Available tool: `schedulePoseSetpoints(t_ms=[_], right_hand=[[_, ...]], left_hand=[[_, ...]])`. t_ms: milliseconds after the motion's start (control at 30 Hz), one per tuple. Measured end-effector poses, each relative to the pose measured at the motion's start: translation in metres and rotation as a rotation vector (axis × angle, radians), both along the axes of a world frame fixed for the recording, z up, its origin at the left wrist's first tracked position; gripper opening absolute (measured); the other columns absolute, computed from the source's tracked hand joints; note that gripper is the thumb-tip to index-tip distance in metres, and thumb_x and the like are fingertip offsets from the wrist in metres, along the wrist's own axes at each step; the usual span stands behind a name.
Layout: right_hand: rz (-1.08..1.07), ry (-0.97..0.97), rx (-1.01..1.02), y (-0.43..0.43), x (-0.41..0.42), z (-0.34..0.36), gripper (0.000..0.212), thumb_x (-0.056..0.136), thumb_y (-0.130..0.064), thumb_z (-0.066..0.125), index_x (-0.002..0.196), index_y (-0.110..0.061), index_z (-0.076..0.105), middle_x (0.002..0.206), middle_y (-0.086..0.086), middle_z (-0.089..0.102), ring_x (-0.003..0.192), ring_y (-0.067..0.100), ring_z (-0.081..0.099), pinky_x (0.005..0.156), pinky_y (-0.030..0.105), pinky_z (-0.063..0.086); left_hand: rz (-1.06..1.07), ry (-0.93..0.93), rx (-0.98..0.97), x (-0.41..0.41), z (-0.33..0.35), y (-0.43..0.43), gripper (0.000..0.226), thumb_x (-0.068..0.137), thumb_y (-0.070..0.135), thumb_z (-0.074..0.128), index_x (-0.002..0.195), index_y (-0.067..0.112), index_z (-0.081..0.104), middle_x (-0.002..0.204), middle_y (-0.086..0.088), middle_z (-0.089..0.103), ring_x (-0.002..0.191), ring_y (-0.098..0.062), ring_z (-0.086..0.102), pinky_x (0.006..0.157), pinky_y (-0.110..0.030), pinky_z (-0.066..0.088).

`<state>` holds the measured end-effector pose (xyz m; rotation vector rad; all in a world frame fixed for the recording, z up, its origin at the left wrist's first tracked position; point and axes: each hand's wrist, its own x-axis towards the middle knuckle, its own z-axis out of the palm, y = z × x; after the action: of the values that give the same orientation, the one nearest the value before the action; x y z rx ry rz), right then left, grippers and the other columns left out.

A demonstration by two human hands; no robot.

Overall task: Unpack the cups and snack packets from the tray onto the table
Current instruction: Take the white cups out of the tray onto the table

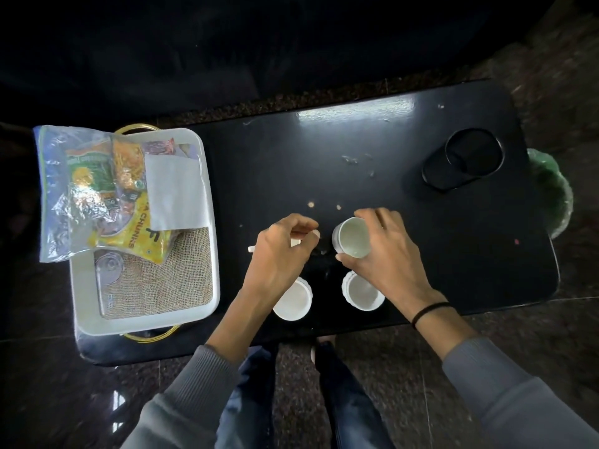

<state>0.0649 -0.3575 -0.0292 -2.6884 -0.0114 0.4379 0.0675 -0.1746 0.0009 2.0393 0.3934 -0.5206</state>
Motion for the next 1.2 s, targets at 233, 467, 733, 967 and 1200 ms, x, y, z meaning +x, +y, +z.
schedulePoseSetpoints(t_ms=[233,467,733,967,1200], right_hand=[[0.043,-0.017,-0.074,0.004,0.001,0.0,0.083,0.066,-0.05,0.09,0.134,-0.019,0.054,0.128,0.003,0.055,0.12,0.023,0.049,0.069,0.035,0.054],[0.098,-0.016,-0.169,0.004,0.003,0.011,0.099,0.062,-0.069,0.083,0.137,-0.014,0.051,0.131,0.009,0.062,0.116,0.031,0.057,0.09,0.044,0.05],[0.146,-0.045,-0.106,0.018,0.02,0.044,0.076,0.075,-0.049,0.084,0.134,-0.014,0.052,0.131,0.008,0.06,0.119,0.031,0.054,0.096,0.043,0.046],[0.243,-0.074,0.091,0.085,0.052,0.05,0.052,0.09,-0.035,0.074,0.132,-0.012,0.055,0.131,0.005,0.06,0.123,0.024,0.053,0.099,0.033,0.044],[0.387,0.151,0.3,0.186,0.092,0.045,0.045,0.094,-0.038,0.068,0.13,-0.015,0.054,0.136,0.001,0.057,0.121,0.018,0.056,0.092,0.03,0.05]], left_hand=[[-0.021,-0.033,0.036,-0.001,-0.001,0.003,0.017,0.097,0.025,0.063,0.11,0.022,0.073,0.1,0.015,0.072,0.095,0.008,0.063,0.074,0.002,0.044],[0.008,-0.051,0.026,-0.006,0.005,0.008,0.016,0.096,0.023,0.063,0.108,0.022,0.073,0.099,0.014,0.073,0.093,0.009,0.064,0.073,0.005,0.04],[0.06,-0.081,0.01,-0.007,0.013,0.03,0.015,0.095,0.022,0.064,0.107,0.022,0.073,0.099,0.015,0.072,0.094,0.009,0.063,0.073,0.0,0.042],[0.145,-0.128,0.097,0.0,0.011,0.087,0.013,0.095,0.019,0.065,0.104,0.02,0.074,0.099,0.014,0.073,0.088,0.011,0.063,0.072,0.002,0.04],[0.244,-0.111,0.505,0.017,-0.01,0.171,0.035,0.093,0.029,0.064,0.126,0.018,0.059,0.125,0.001,0.062,0.111,-0.022,0.062,0.079,-0.036,0.051]])
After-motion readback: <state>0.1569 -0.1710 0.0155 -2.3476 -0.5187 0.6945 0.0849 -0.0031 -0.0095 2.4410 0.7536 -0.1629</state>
